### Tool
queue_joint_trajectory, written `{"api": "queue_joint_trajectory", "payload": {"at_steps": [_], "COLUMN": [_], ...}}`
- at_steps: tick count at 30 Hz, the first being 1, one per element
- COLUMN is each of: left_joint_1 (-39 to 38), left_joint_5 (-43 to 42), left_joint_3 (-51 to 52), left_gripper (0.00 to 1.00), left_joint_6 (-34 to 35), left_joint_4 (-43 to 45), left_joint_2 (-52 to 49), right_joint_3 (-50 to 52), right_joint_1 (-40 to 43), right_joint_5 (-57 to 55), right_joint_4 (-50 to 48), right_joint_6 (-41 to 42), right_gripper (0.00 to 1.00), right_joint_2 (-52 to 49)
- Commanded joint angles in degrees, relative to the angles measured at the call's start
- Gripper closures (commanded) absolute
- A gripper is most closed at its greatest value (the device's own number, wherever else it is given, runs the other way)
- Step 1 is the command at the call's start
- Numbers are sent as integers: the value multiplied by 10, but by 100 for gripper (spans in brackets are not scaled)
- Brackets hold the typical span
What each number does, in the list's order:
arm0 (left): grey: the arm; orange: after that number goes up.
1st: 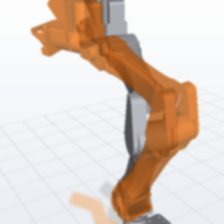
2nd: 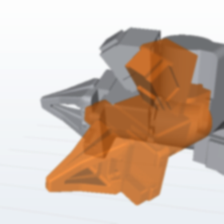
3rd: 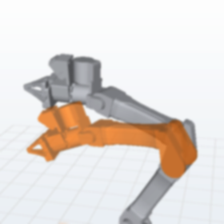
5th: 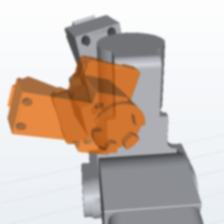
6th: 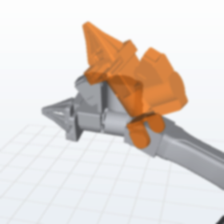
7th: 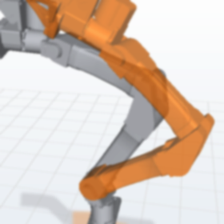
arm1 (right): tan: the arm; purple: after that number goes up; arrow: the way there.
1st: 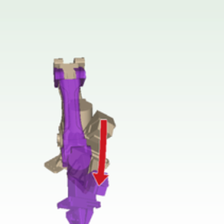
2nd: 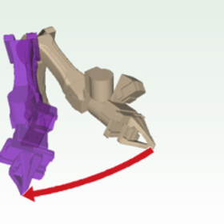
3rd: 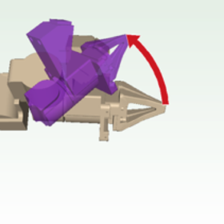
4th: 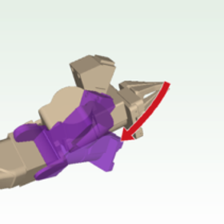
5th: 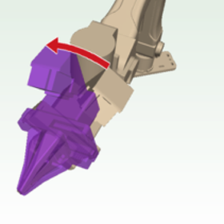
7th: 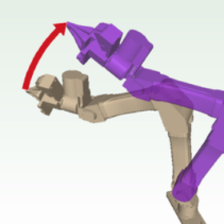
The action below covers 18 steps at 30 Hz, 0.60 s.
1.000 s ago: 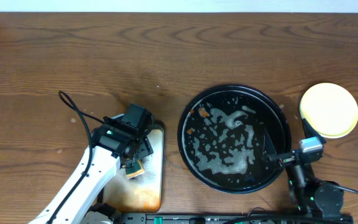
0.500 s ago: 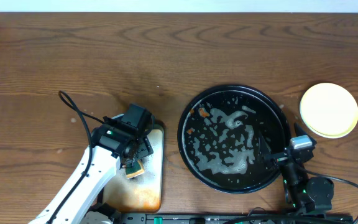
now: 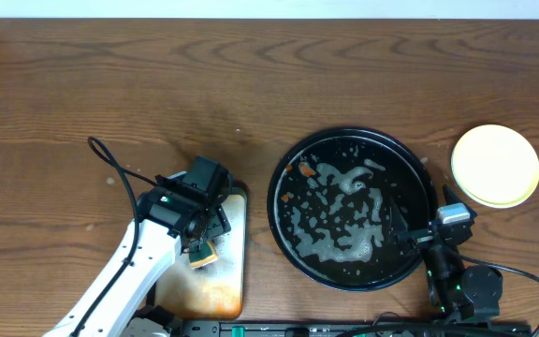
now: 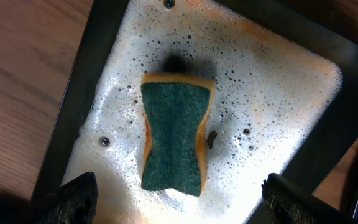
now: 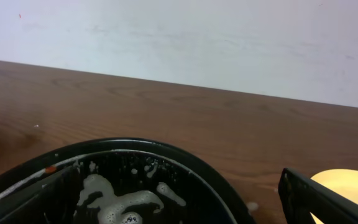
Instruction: Clean dirty plates on tray and stack at the side
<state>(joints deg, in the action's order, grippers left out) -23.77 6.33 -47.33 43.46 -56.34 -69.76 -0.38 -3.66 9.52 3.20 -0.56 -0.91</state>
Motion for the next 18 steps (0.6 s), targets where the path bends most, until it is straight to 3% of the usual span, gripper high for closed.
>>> {"api": "queue_joint_trajectory", "payload": {"at_steps": [1, 4, 11, 14, 18], "left_joint_1": [2, 3, 7, 39, 124], "left_joint_5": [13, 81, 104, 127, 91], "left_joint_3": [2, 2, 9, 21, 56], "left_gripper": [14, 14, 15, 14, 14], "left_joint_6": [-3, -3, -5, -13, -96], "left_joint_4": [-2, -8, -5, 31, 141], "left_joint_2": [3, 22, 123, 194, 285], "right_joint_3": [1, 1, 1, 1, 1], "right_joint_1": [6, 6, 6, 6, 6], "right_joint_5": [-3, -3, -3, -3, -3], "right_joint_4": [3, 3, 3, 3, 3], "right_joint_6": [-4, -4, -4, -4, -4], "right_gripper": [1, 1, 1, 1, 1], "right_joint_2": [2, 2, 2, 2, 2]}}
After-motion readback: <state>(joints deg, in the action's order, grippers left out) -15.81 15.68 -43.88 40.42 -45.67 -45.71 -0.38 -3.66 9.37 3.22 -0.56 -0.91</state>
